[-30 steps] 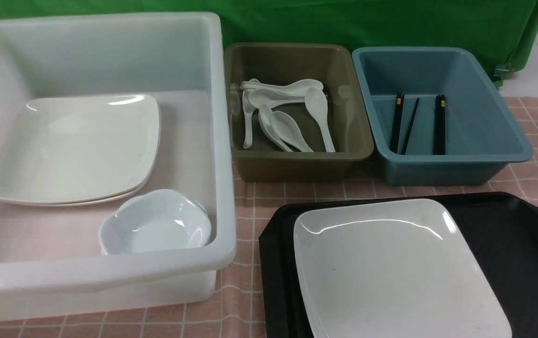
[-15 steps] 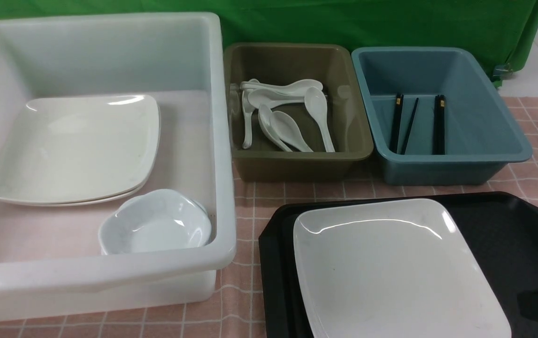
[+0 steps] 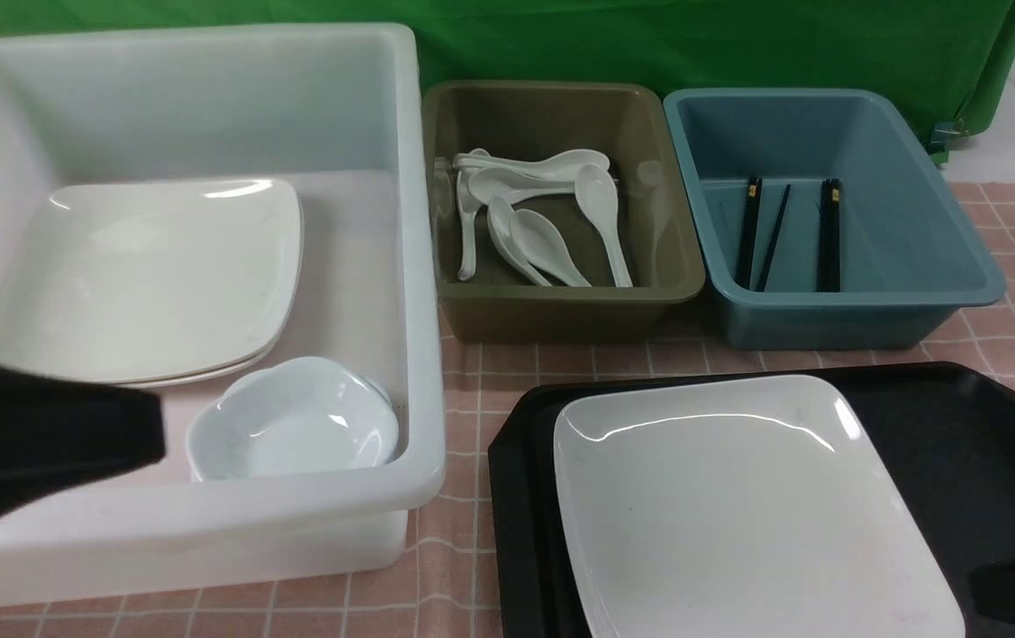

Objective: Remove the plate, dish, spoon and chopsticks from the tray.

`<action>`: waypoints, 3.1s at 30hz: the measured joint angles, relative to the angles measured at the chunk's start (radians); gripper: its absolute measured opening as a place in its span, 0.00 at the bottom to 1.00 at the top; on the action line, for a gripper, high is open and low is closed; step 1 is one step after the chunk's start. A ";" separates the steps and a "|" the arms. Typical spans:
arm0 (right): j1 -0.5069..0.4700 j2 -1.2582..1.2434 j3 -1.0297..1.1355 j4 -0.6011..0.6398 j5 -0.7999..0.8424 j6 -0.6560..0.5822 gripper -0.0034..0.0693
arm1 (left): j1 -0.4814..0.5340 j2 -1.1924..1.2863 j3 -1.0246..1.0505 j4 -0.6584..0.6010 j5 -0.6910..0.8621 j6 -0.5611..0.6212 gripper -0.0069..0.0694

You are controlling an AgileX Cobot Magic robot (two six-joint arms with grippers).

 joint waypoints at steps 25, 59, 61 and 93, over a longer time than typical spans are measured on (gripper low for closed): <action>0.000 0.000 0.000 0.001 -0.004 0.000 0.09 | -0.943 0.835 0.040 0.204 -0.559 -0.509 0.49; 0.000 0.000 0.000 0.001 -0.008 -0.008 0.12 | -0.921 1.079 0.023 0.330 -1.021 -0.716 0.24; 0.000 0.000 0.000 0.001 -0.010 -0.011 0.12 | -0.912 1.069 0.023 0.326 -1.013 -0.721 0.24; 0.000 -0.236 0.000 -0.048 -0.153 -0.027 0.15 | -0.843 0.641 0.010 0.465 -0.873 -0.670 0.12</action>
